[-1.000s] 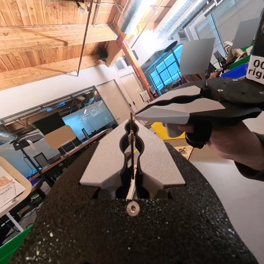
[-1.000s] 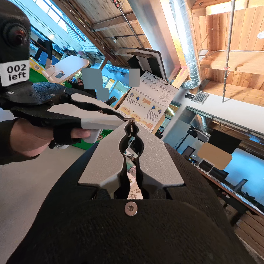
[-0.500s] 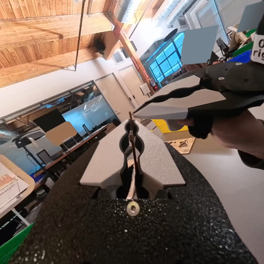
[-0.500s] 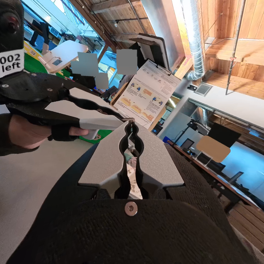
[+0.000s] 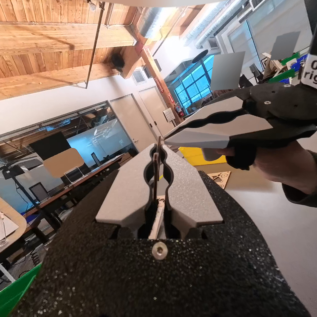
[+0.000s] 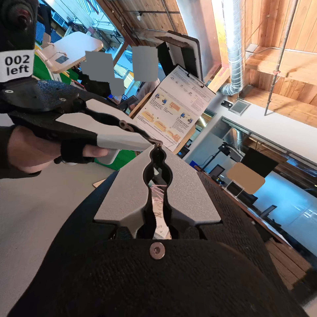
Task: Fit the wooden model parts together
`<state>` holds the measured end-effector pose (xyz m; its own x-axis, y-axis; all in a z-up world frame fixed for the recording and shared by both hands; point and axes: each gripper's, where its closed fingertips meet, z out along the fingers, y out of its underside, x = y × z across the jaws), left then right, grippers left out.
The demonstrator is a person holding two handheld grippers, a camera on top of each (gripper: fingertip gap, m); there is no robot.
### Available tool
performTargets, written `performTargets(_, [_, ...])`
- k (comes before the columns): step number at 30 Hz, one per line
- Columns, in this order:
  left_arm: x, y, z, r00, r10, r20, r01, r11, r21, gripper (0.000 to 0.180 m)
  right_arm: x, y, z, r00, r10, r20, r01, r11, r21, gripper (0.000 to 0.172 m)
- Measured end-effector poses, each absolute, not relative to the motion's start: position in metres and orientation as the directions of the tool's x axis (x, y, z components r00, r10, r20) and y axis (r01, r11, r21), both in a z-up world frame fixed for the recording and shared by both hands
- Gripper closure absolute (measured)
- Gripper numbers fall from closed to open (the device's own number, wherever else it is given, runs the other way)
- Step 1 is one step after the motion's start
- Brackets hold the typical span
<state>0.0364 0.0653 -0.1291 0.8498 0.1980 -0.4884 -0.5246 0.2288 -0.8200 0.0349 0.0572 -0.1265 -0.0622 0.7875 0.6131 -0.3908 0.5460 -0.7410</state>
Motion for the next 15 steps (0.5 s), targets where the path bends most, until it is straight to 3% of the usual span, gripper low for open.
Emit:
performTargets(10, [0.046, 0.055, -0.120, 0.813, 0.179, -0.554, -0.582, 0.285, -0.762, 0.178, 0.038, 0.060, -0.126, -0.050, 0.784, 0.618, -0.403, 0.551, -0.731, 0.172])
performTargets(15, [0.046, 0.060, -0.127, 0.820, 0.119, -0.560, -0.572, 0.212, -0.792, 0.174, 0.037, 0.058, -0.129, -0.073, 0.775, 0.628, -0.395, 0.555, -0.732, 0.172])
